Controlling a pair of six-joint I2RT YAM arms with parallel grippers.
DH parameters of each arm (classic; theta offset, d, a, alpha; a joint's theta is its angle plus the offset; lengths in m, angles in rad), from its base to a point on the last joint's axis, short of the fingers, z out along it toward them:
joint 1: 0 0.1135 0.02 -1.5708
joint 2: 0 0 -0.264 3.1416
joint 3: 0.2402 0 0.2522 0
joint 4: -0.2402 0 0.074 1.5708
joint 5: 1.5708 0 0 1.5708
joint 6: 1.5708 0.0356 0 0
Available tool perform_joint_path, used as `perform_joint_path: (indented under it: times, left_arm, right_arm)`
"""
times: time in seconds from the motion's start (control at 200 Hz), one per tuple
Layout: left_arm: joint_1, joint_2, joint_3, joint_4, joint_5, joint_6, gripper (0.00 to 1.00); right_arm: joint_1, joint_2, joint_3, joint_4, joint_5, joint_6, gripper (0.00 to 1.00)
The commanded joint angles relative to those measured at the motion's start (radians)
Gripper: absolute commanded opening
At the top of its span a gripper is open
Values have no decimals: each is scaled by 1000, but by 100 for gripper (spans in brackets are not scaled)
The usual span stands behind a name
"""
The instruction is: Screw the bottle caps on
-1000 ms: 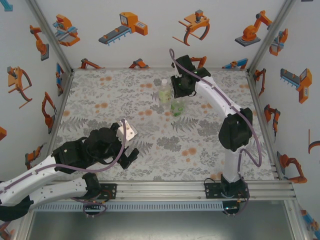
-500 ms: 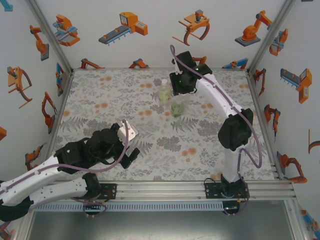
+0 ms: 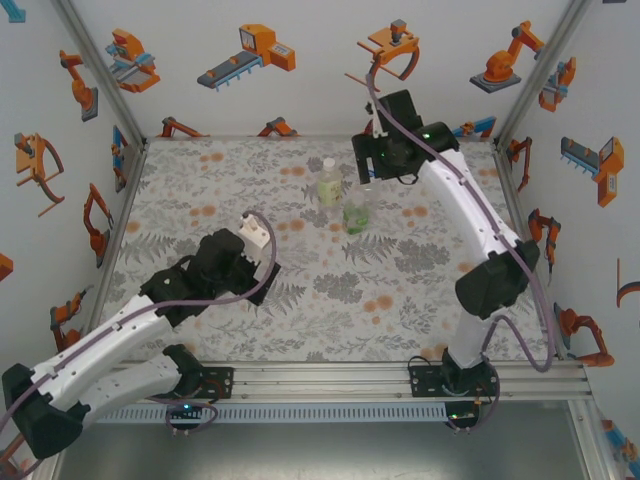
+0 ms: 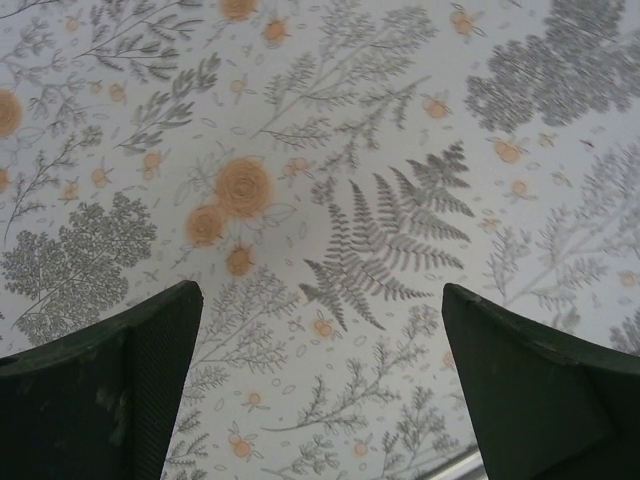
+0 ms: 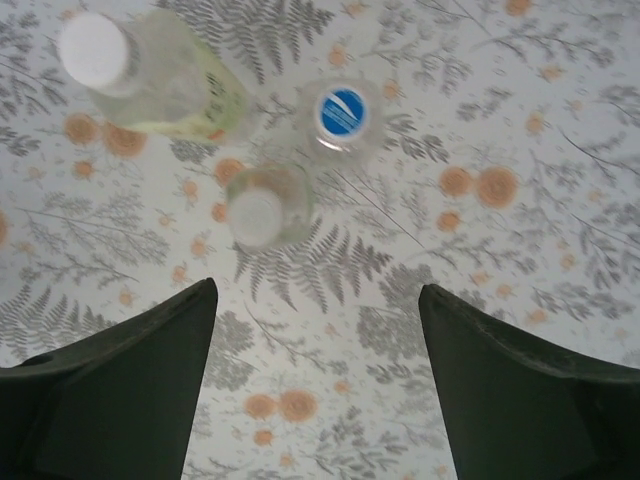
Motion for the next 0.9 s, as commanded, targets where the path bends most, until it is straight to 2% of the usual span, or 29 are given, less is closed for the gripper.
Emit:
perform_joint_path:
  times: [0.0,0.025,0.045,0.28,0.401,0.536,0.716,0.866,0.896]
  left_arm:
    - [91,38,-19,115,42,38,97]
    - [115,50,-23,130,46,41,97]
    - [133,59,-25,141,50,43,97]
    - [331,122,-96,305,70,71,97]
    - [439,151,-152,412,95,72,97]
    - [519,206,-224,549,111,82,97]
    - [591,271,-333,796,141,89,97]
    - [654,356,-409,1044,196,54,97]
    - [661,372,-400,1053,196,49,97]
  right_arm:
    - [-35,-107,-109,7,78,-7,84]
    - [-45,-130,-143,22,84,-5,96]
    - [-53,-148,-172,34,87,-6,99]
    - [-183,-343,-546,218,124,-7,99]
    - [-260,-445,-810,435,114,-5,99]
    - [-344,-531,-1101,747,71,-26,99]
    - [-429,-524,-1379,1169,22,-50,99]
    - [-469,-440,-1496,1445,7,-31,99]
    - [-473,-423,-1512,1497,1,-31,99]
